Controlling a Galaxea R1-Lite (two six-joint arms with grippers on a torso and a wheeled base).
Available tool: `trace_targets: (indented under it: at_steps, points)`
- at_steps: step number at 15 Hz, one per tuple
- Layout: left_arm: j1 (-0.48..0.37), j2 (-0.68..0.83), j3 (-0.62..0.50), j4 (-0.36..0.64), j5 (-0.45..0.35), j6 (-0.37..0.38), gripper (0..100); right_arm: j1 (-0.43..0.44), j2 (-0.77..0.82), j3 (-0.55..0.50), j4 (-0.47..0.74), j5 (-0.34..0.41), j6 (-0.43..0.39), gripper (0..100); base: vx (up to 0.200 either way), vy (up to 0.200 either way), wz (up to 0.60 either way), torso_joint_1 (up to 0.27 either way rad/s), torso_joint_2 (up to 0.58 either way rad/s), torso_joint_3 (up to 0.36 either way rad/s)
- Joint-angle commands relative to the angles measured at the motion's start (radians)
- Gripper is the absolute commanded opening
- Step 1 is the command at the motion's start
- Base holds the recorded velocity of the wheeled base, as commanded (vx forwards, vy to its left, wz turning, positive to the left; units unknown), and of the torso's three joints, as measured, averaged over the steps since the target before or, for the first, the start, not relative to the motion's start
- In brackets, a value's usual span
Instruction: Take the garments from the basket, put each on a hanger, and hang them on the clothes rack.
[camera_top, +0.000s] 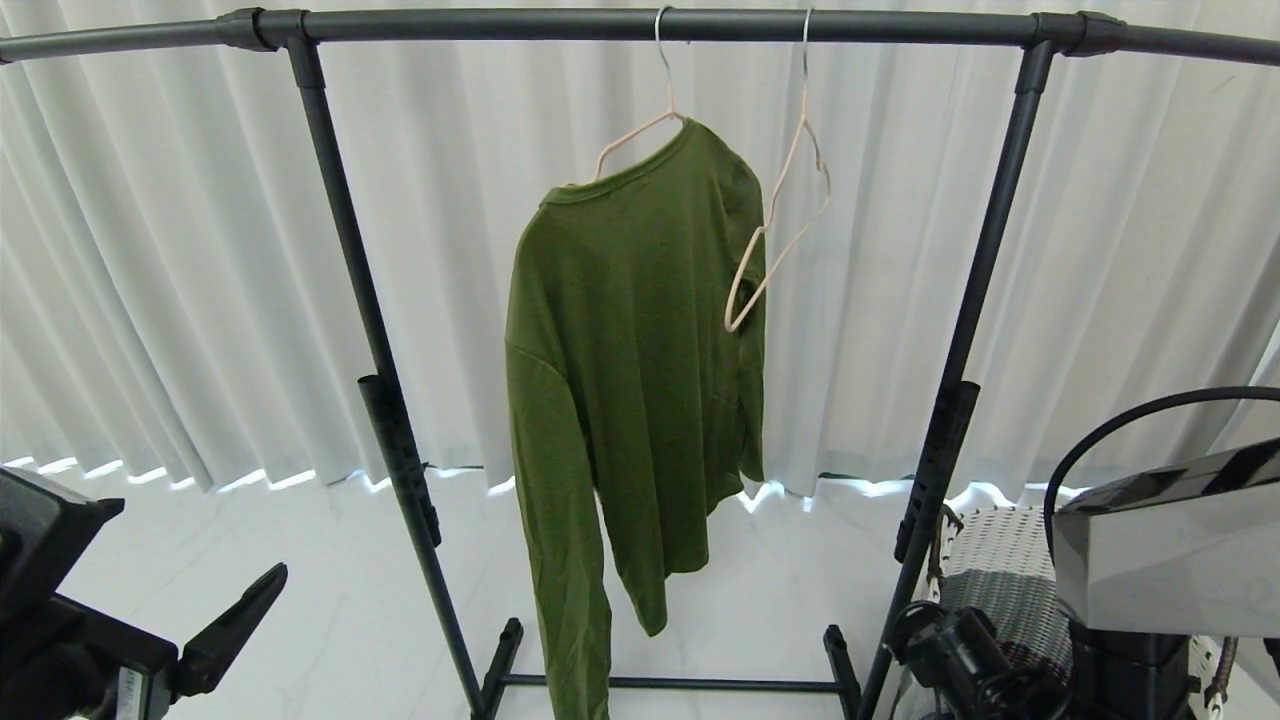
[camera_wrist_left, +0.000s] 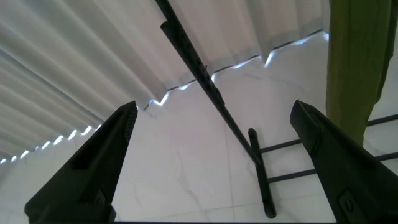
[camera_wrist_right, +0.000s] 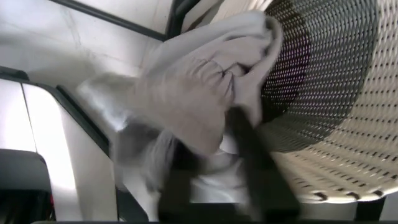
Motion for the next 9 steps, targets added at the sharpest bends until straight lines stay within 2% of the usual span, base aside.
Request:
trace_targets:
  at_steps: [1, 2, 4, 5, 6, 7, 9]
  points:
    - [0.000, 0.001, 0.000, -0.001, 0.000, 0.000, 100, 0.007, -0.086, 0.003, 0.016, 0.001, -0.028, 0, 0.000, 0.000, 0.00, 0.000, 0.00, 0.000]
    - [-0.003, 0.003, -0.002, -0.001, 0.000, 0.000, 100, 0.005, -0.144, 0.006, 0.049, 0.001, -0.051, 0, 0.000, 0.000, 0.00, 0.000, 0.00, 0.000]
    - [-0.020, 0.003, -0.002, -0.001, 0.000, 0.000, 100, 0.007, -0.277, -0.008, 0.197, 0.008, -0.065, 0, 0.000, 0.000, 0.00, 0.000, 0.00, 0.000]
    - [-0.040, 0.003, -0.003, -0.001, 0.000, 0.003, 100, 0.007, -0.383, -0.048, 0.333, 0.011, -0.065, 0, 0.000, 0.000, 0.00, 0.000, 0.00, 0.000]
    - [-0.048, 0.003, -0.005, -0.001, 0.000, 0.008, 100, 0.005, -0.418, -0.064, 0.381, 0.011, -0.065, 0, 0.000, 0.000, 0.00, 0.000, 0.00, 0.000]
    - [-0.055, 0.003, -0.011, -0.001, 0.002, 0.023, 100, 0.005, -0.547, -0.146, 0.562, 0.016, -0.065, 0, 0.000, 0.000, 0.00, 0.000, 0.00, 0.000]
    - [-0.055, 0.018, -0.031, -0.001, 0.002, 0.022, 100, 0.005, -0.698, -0.304, 0.847, 0.036, -0.065, 0, 0.000, 0.000, 0.00, 0.000, 0.00, 0.000]
